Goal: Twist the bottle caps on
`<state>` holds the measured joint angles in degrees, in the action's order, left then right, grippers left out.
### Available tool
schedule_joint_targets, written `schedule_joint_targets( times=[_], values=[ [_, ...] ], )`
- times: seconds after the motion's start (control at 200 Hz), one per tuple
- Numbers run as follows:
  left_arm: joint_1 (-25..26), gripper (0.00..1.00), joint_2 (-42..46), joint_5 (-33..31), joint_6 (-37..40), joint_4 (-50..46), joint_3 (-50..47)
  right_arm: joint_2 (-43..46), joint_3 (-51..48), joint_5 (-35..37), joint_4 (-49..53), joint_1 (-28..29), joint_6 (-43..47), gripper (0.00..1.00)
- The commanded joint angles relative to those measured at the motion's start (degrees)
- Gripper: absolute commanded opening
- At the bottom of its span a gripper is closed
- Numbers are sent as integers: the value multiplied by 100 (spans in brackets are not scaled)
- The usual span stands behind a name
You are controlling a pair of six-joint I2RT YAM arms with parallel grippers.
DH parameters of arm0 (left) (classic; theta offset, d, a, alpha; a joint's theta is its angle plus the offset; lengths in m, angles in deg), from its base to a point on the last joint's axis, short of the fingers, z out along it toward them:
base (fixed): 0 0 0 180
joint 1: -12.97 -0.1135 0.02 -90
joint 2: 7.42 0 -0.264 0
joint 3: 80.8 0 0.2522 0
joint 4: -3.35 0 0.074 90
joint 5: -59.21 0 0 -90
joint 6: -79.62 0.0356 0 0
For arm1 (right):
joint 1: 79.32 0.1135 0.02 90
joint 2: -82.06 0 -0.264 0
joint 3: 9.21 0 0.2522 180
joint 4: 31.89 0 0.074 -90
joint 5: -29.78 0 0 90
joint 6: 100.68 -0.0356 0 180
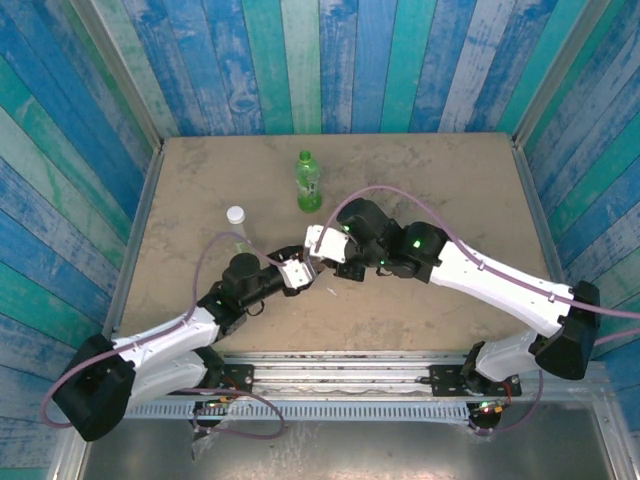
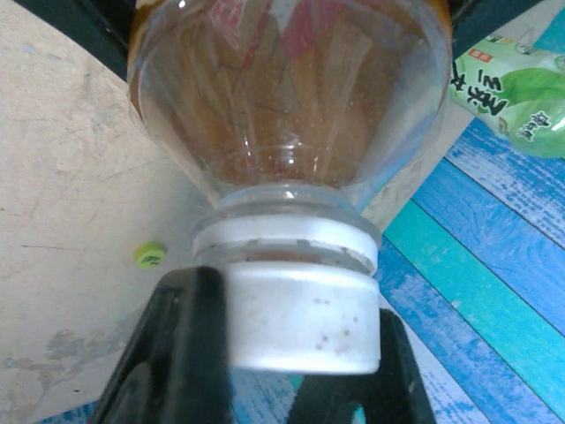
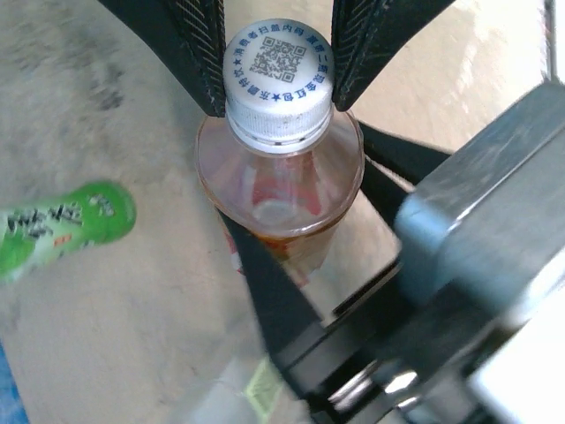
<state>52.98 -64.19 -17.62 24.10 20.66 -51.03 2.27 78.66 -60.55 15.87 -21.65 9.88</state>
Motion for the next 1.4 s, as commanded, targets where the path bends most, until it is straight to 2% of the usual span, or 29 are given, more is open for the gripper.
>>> schedule_joint_targets(
  times=[0.0,0.045,0.085,0.155,0.215,0.326,0.411,0.521,0.611,0.686,0.786,0.877,1.017,1.127,1.197,1.307,1.397],
  values=[
    [7,50,-131,-179,30,233,105,182,-218,-27,-1100,14,-3948,2],
    [7,49,-154,-159,33,233,104,205,-358,-474,-1341,-14,-4616,5],
    [7,49,-159,-156,33,218,105,205,-432,-753,-1455,-13,-4847,11],
    [7,49,-145,-138,31,190,109,209,-354,-879,-1228,-20,-4436,19],
    [7,49,-133,-117,45,119,111,242,-261,-767,-885,-31,-3434,26],
    [7,50,-85,-87,67,-75,134,456,-317,-552,-376,-25,-1038,48],
    [7,50,-15,-14,92,-189,117,718,-521,-282,-274,-30,359,57],
    [7,51,75,134,155,-382,116,890,-639,-335,27,-21,2449,67],
    [7,51,107,218,156,-426,122,817,-519,-266,363,-16,3613,72],
    [7,51,104,274,158,-413,135,654,-342,-154,516,-19,4139,71],
    [5,51,167,277,182,-611,207,369,-35,-114,651,-19,4388,67],
    [7,51,299,229,210,-511,75,118,173,-213,686,-19,4400,54],
    [7,51,391,254,184,-462,35,-255,397,-387,776,5,4394,40],
    [11,51,455,287,156,-514,26,-353,473,-315,854,36,4388,34],
    [7,51,483,266,156,-473,-6,-349,487,-283,853,40,4340,21],
    [7,51,444,246,190,-425,17,-320,506,-322,822,43,4101,19],
    [7,51,405,188,183,-371,16,-301,442,-332,646,20,3383,18]
  ],
)
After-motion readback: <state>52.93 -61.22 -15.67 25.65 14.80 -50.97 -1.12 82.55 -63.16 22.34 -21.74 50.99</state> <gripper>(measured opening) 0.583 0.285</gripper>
